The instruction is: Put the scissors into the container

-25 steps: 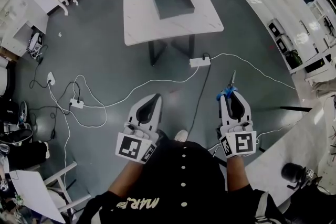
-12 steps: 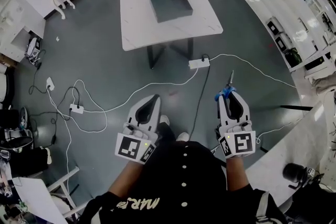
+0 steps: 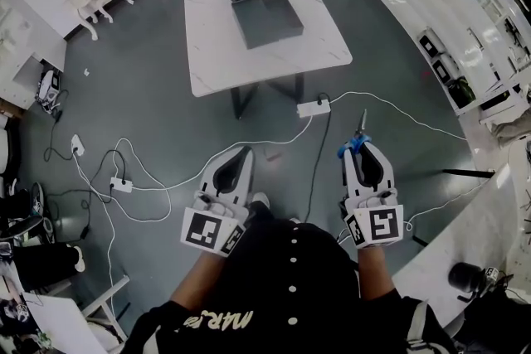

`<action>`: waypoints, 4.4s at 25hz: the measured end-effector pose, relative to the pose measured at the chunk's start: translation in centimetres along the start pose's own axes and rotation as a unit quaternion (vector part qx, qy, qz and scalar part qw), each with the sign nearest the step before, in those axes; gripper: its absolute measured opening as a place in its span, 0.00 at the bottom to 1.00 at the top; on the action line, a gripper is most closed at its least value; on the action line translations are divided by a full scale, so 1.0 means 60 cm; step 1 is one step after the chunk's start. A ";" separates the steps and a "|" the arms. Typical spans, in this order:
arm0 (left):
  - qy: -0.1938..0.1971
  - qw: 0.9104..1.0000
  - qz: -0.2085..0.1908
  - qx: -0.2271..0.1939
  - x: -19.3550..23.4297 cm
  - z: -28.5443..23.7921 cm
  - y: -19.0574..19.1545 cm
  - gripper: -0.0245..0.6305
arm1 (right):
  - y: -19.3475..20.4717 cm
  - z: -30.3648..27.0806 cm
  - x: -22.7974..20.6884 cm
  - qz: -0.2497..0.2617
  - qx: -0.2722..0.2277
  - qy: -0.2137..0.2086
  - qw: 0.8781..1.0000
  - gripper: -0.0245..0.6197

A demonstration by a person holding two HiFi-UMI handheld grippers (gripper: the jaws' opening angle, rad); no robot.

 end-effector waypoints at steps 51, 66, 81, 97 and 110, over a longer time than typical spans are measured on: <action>0.002 1.000 0.007 0.014 0.202 -0.275 -0.030 0.08 | 0.000 -0.320 -0.117 -0.004 0.013 0.009 1.000 0.19; -0.009 1.000 0.002 0.015 0.188 -0.415 -0.035 0.08 | 0.001 -0.395 -0.243 -0.001 0.015 -0.008 1.000 0.19; -0.039 0.999 0.001 0.014 0.163 -0.549 -0.033 0.08 | 0.011 -0.461 -0.381 -0.007 0.015 -0.031 0.999 0.19; -0.067 0.997 0.014 0.032 0.173 -0.641 -0.017 0.08 | 0.024 -0.541 -0.468 -0.009 0.032 -0.055 0.998 0.19; -0.031 0.999 0.007 -0.012 0.254 -0.768 -0.060 0.08 | -0.005 -0.653 -0.512 0.017 0.008 -0.024 1.000 0.19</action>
Point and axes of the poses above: the fingertips, and each gripper's own axes: z backward along the fingers, x to its left, y out of its underside, the point moved 7 cm from there along z, backward along the fingers, and after that the axes turned 14 degrees about -y, right-handed, at the moved point
